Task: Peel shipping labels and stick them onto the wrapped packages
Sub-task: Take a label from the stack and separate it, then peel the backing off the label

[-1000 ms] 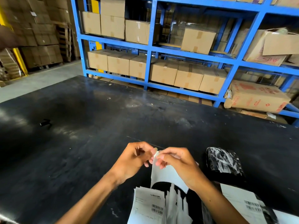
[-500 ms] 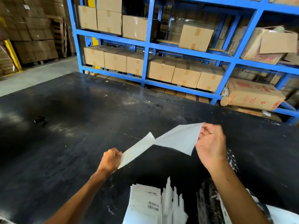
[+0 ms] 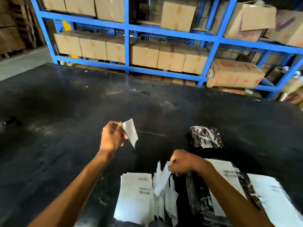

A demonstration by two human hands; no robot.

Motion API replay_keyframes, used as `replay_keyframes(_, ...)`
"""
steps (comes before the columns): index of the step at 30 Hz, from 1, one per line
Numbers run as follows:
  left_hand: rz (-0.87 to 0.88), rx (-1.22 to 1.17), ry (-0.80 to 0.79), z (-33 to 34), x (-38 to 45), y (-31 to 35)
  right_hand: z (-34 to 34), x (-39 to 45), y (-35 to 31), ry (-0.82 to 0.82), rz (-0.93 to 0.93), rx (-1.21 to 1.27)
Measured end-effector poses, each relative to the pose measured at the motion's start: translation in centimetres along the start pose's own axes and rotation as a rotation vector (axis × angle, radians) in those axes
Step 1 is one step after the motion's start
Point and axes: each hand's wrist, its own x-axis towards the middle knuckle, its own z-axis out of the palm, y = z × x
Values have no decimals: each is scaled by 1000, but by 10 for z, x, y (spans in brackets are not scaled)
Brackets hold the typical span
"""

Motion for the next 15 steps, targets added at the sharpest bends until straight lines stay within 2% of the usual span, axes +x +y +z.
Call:
replay_keyframes(5, -50, -140, -76, 17, -10, 12, 37, 13, -6, -224, 74, -239)
replay_keyframes(7, -73, -166, -107, 22, -14, 15, 45, 15, -7, -248, 53, -306)
replay_keyframes(12, -115, -289, -210, 34, -23, 26, 43, 14, -7, -80, -39, -404)
replay_keyframes(15, -96, -307, -250, 47, -26, 33, 23, 10, -4, 39, -67, -216)
